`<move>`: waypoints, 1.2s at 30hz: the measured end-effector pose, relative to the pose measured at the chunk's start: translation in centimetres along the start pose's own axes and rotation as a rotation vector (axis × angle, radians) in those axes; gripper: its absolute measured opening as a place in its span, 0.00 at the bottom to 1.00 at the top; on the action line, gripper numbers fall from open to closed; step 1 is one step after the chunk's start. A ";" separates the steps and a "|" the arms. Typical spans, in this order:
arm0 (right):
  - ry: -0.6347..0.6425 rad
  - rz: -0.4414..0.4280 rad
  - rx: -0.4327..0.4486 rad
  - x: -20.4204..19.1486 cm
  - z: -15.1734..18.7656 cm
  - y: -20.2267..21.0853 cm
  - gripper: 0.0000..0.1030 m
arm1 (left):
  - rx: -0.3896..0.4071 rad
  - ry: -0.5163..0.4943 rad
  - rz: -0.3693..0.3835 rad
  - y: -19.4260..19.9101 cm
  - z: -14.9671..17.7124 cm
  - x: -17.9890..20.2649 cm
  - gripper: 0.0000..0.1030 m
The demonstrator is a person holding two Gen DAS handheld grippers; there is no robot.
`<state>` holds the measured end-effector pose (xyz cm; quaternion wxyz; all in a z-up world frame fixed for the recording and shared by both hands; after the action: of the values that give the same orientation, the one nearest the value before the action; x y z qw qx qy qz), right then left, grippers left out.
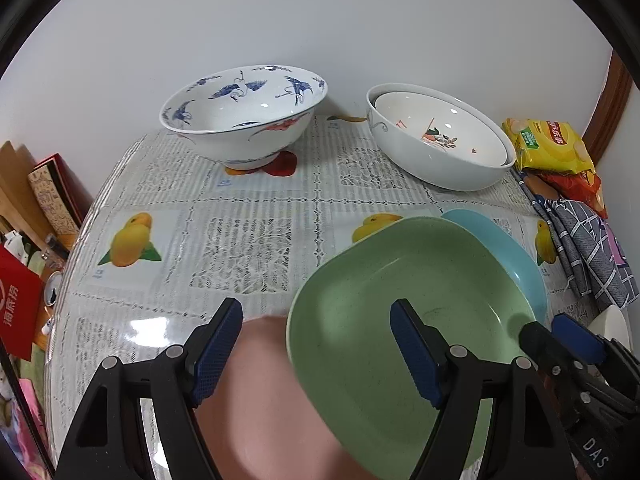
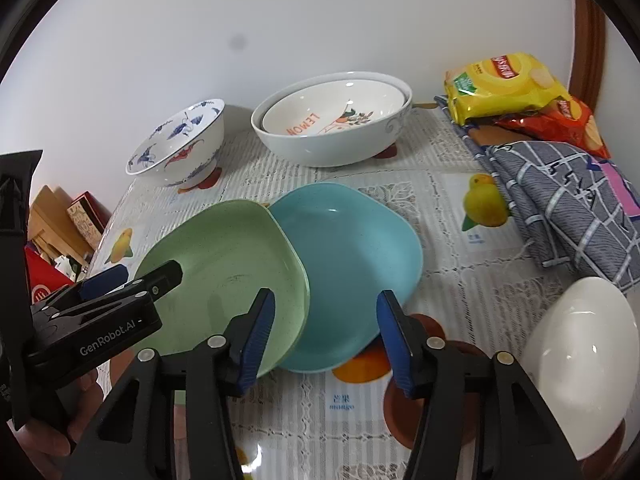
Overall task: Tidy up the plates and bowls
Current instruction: 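Reach both grippers to the green plate rim and close on it, then lift the green plate off the table with both grippers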
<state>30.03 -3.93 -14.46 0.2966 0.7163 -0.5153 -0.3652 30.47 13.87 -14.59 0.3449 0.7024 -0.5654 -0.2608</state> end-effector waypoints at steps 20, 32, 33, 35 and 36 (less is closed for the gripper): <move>-0.005 -0.024 -0.029 -0.7 0.4 -2.7 0.10 | -0.020 0.018 0.050 -1.1 0.4 0.0 0.20; -0.027 -0.034 0.029 -0.4 0.3 2.2 0.09 | 0.031 0.019 0.062 4.4 0.3 0.9 0.19; -0.027 -0.033 0.036 -0.4 0.3 2.8 0.09 | 0.036 0.018 0.063 5.1 0.4 1.0 0.19; -0.027 -0.032 0.050 -0.5 0.3 4.0 0.09 | 0.047 0.018 0.066 6.2 0.5 1.1 0.19; -0.026 -0.032 0.054 -0.6 0.4 4.6 0.09 | 0.054 0.020 0.068 6.9 0.6 1.1 0.19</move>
<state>27.21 -4.75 -10.87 0.2643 0.7275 -0.5174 -0.3651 26.05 11.86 -9.53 0.3399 0.6943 -0.5926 -0.2264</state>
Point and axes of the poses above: each gripper's, at about its wrist camera, not at the fingertips, and y roughly against the way its jaws point, x to its right, z to its underside, the point moved 3 cm from there along -y, roughly the way its jaws point, and after that the axes turned 4 degrees about x, right-handed, at the moved point
